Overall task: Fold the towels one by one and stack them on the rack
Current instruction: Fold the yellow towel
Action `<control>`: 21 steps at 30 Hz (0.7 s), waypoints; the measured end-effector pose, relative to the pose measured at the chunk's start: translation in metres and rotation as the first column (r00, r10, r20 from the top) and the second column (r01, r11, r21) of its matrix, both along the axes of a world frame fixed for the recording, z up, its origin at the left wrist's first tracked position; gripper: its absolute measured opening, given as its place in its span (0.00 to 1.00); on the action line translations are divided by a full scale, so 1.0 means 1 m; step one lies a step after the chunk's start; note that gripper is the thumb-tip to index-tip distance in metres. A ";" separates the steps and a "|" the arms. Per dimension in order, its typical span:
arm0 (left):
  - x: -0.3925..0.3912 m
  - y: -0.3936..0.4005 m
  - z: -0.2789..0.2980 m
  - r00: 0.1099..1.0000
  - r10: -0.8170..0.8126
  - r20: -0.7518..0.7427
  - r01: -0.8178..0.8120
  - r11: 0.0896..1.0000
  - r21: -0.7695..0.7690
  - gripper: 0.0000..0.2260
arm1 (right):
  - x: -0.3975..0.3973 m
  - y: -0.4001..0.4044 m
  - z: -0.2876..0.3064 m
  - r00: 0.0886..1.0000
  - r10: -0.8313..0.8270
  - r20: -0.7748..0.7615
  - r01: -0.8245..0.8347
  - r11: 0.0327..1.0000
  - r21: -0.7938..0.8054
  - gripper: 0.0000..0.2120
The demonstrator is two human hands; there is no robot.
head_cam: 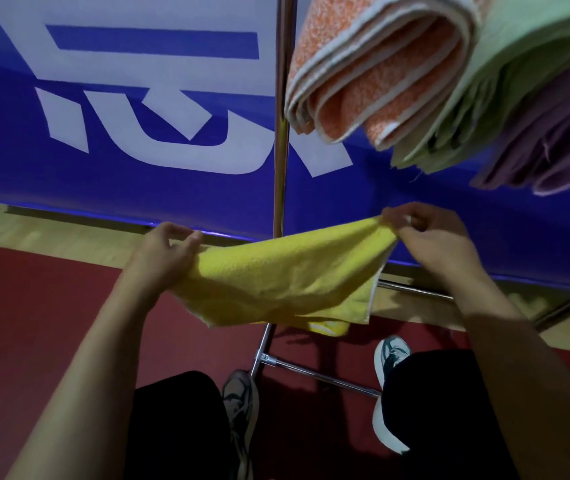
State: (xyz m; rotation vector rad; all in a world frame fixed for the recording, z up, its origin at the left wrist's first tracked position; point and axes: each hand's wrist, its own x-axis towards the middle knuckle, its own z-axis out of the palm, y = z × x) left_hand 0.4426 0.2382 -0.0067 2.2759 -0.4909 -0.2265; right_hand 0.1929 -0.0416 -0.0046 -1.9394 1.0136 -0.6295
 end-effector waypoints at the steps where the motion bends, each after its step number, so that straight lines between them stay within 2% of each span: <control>1: -0.001 0.001 -0.001 1.000 0.001 -0.024 0.000 1.000 0.029 0.12 | -0.001 0.000 0.001 0.998 -0.027 0.055 0.027 1.000 0.009 0.11; 3: -0.001 0.003 -0.003 0.998 -0.043 -0.039 0.043 0.999 0.019 0.11 | -0.002 0.001 0.004 0.988 -0.050 0.148 0.046 0.999 0.025 0.11; 7: -0.003 0.005 0.003 0.988 -0.152 -0.037 0.144 0.977 -0.160 0.12 | -0.007 -0.001 0.007 0.974 -0.034 0.223 0.021 0.998 0.060 0.04; 10: -0.007 0.005 0.009 0.991 -0.135 -0.003 0.126 0.936 -0.327 0.06 | -0.010 -0.003 0.008 0.959 -0.034 0.283 0.012 0.997 0.082 0.03; 12: -0.008 0.005 0.012 0.994 -0.094 0.055 0.107 0.939 -0.326 0.05 | -0.011 -0.003 0.008 0.947 -0.061 0.316 0.034 0.995 0.091 0.02; 15: -0.008 0.004 0.014 0.991 -0.065 0.121 0.100 0.944 -0.313 0.08 | -0.012 -0.002 0.010 0.929 -0.113 0.353 0.042 0.978 0.204 0.15; 16: -0.008 0.004 0.015 0.989 -0.069 0.129 0.108 0.941 -0.321 0.08 | -0.012 -0.002 0.011 0.924 -0.117 0.365 0.034 0.974 0.226 0.17; 21: -0.015 -0.001 0.019 0.983 -0.179 0.052 0.185 0.917 -0.354 0.08 | -0.005 0.005 0.010 0.920 -0.042 0.390 -0.015 0.990 0.142 0.11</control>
